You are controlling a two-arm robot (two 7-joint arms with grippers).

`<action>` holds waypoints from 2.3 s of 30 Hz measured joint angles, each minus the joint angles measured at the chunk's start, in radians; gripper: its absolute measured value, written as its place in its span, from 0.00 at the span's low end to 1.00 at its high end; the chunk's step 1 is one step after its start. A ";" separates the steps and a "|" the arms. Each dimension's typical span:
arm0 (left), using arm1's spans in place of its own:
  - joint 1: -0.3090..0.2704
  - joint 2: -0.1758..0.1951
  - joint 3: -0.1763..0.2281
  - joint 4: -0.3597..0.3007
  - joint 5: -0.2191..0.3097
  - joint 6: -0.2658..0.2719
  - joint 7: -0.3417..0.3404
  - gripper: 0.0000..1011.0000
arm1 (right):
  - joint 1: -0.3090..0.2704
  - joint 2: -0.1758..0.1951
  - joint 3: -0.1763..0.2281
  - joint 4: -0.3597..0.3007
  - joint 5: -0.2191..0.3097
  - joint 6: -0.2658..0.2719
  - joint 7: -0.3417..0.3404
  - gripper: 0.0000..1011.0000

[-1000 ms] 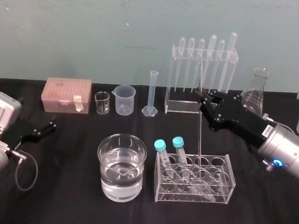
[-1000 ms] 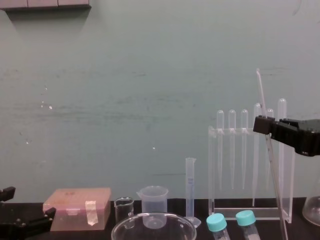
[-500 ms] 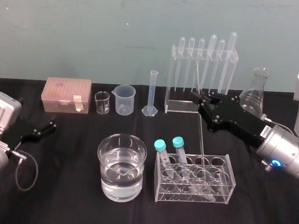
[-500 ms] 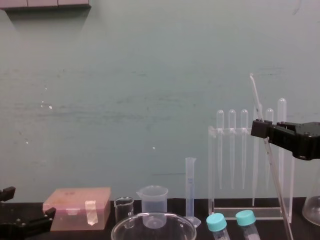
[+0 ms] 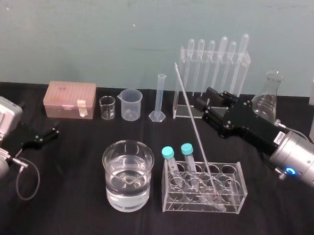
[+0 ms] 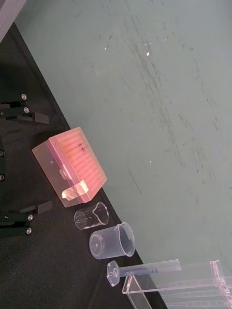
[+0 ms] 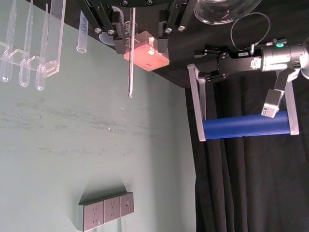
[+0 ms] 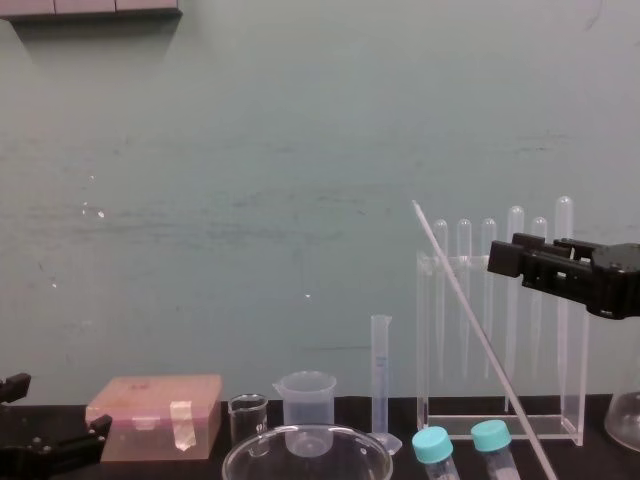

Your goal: Hold the thermometer with one hand and immerse one end into the beaker, then reinsert it into the test tube rack.

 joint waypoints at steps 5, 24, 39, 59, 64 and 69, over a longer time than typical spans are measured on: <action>0.000 0.000 0.000 0.000 0.000 0.000 0.000 1.00 | 0.000 0.000 0.000 -0.001 0.001 0.000 0.000 0.57; 0.000 0.000 0.000 0.000 0.000 0.000 0.000 1.00 | -0.042 -0.029 0.122 0.049 -0.199 -0.014 -0.380 0.99; 0.000 0.000 0.000 0.000 0.000 0.000 0.000 1.00 | -0.076 -0.060 0.100 0.142 -0.324 0.107 -0.519 0.99; 0.000 0.000 0.000 0.000 0.000 0.000 0.000 1.00 | -0.075 -0.057 0.102 0.133 -0.315 0.102 -0.515 0.99; 0.000 0.000 0.000 0.000 0.000 0.000 0.000 1.00 | -0.074 -0.056 0.102 0.133 -0.314 0.101 -0.514 0.99; 0.000 0.000 0.000 0.000 0.000 0.000 0.000 1.00 | -0.074 -0.056 0.102 0.132 -0.314 0.101 -0.514 0.99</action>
